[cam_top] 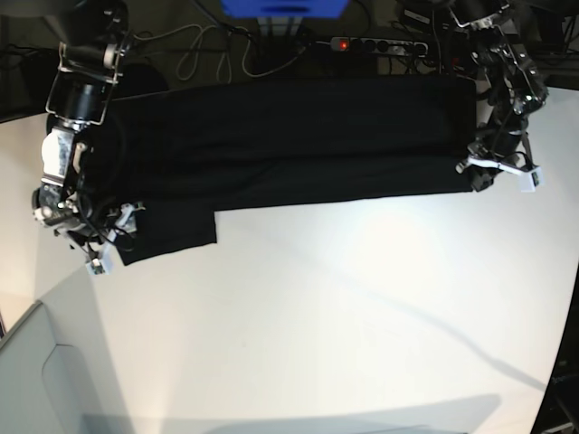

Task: Fold the T-shirt properly
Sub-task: 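Grasp the protruding sleeve with the right gripper and tuck it in, then grasp both ends of the folded strip with both grippers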

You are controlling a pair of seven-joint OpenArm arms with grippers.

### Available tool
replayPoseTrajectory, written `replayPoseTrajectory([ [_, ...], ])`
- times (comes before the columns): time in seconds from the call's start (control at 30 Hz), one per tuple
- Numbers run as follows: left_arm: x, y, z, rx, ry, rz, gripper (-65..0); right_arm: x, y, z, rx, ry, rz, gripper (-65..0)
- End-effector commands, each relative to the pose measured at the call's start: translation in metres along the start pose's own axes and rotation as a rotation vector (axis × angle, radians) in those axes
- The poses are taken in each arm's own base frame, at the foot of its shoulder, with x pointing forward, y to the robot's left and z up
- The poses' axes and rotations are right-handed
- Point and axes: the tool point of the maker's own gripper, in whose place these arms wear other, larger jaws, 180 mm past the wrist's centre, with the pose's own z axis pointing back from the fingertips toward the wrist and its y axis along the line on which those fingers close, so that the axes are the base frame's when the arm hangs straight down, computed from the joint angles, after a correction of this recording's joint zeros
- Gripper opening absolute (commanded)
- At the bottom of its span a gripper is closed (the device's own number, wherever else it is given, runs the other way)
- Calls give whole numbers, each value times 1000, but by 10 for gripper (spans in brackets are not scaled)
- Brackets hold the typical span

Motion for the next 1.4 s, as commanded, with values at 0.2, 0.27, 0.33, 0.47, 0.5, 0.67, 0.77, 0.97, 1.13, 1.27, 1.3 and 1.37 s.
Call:
replayPoseTrajectory([
  [0.2,14,-1,2,-9,-40,-16,-650,11,-7,7,-24,-16,24,-625],
  [0.27,15,-1,2,-9,-41,-17,-650,23,-10,17,-48,-52,43,-650],
  [0.33,16,-2,3,-11,-44,-20,-650,37,-11,33,-81,-103,80,-648],
  [0.47,18,-2,3,-10,-46,-24,-650,57,-6,72,-156,-182,171,-649],
  [0.5,18,-2,3,-10,-46,-24,-650,60,-4,81,-172,-202,190,-649],
  [0.67,18,-1,4,-10,-48,-25,-650,58,10,114,-219,-262,264,-649],
  [0.77,24,-5,7,-16,-63,-41,-650,45,17,134,-246,-277,294,-649],
  [0.97,33,-20,26,-35,-99,-104,-650,15,29,162,-278,-256,334,-649],
  [1.13,30,-21,32,-33,-93,-118,-650,-20,30,158,-260,-166,318,-649],
  [1.27,19,-16,33,-25,-64,-116,-650,-39,31,157,-248,-121,314,-649],
  [1.3,17,-15,34,-23,-58,-115,-650,-43,29,158,-253,-112,310,-649],
  [1.37,12,-13,35,-18,-47,-114,-650,-51,28,159,-255,-93,304,-649],
])
